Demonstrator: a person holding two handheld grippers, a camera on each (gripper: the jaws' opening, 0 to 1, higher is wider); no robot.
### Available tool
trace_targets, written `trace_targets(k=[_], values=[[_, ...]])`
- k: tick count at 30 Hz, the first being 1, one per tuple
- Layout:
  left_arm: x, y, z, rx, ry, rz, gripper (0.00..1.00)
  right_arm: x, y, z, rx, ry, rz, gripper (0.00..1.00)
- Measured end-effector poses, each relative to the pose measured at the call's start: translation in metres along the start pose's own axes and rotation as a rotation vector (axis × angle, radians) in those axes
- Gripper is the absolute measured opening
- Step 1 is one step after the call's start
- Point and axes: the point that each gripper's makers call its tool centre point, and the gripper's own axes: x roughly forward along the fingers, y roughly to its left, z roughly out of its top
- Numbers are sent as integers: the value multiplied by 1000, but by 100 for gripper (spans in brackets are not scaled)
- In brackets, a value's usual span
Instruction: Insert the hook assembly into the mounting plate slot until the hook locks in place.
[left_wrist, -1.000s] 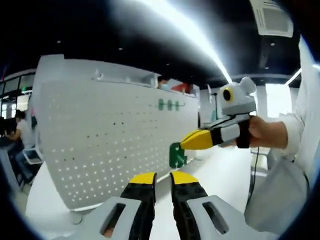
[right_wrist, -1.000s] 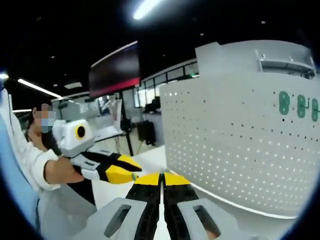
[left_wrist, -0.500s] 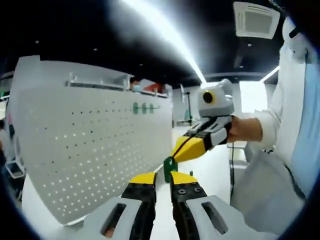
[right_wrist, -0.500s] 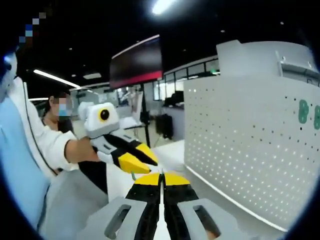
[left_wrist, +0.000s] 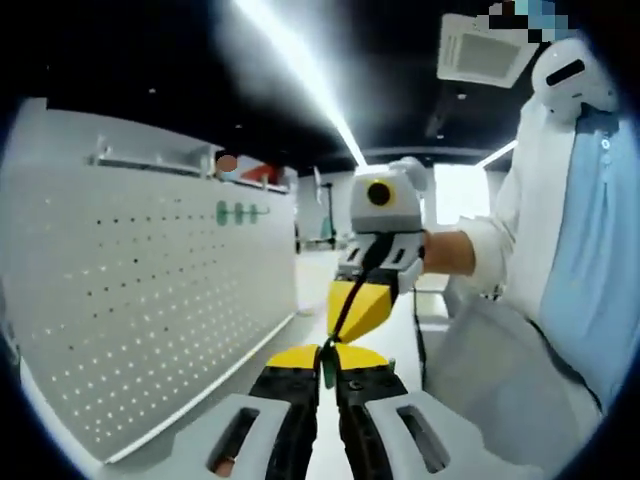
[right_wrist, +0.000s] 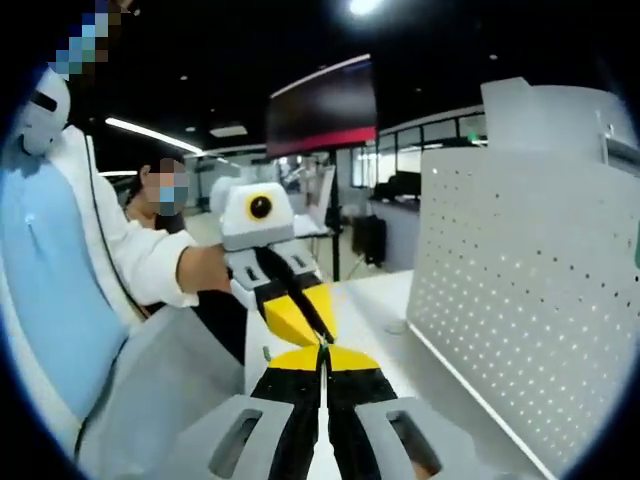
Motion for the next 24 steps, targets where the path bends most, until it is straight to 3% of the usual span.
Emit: trace_targets(k=[6, 13, 19, 24], values=[[-2, -12, -2, -27, -7, -82, 4, -2, 12, 0, -22, -4, 76, 0], [-3, -9, 0, -57, -29, -66, 2, -1, 8, 2, -26, -16, 59, 0], [-2, 9, -6, -109, -3, 20, 1, 1, -6, 3, -18, -25, -25, 4], [-4, 31, -9, -145, 8, 141, 1, -5, -30, 4, -24, -20, -206, 5]])
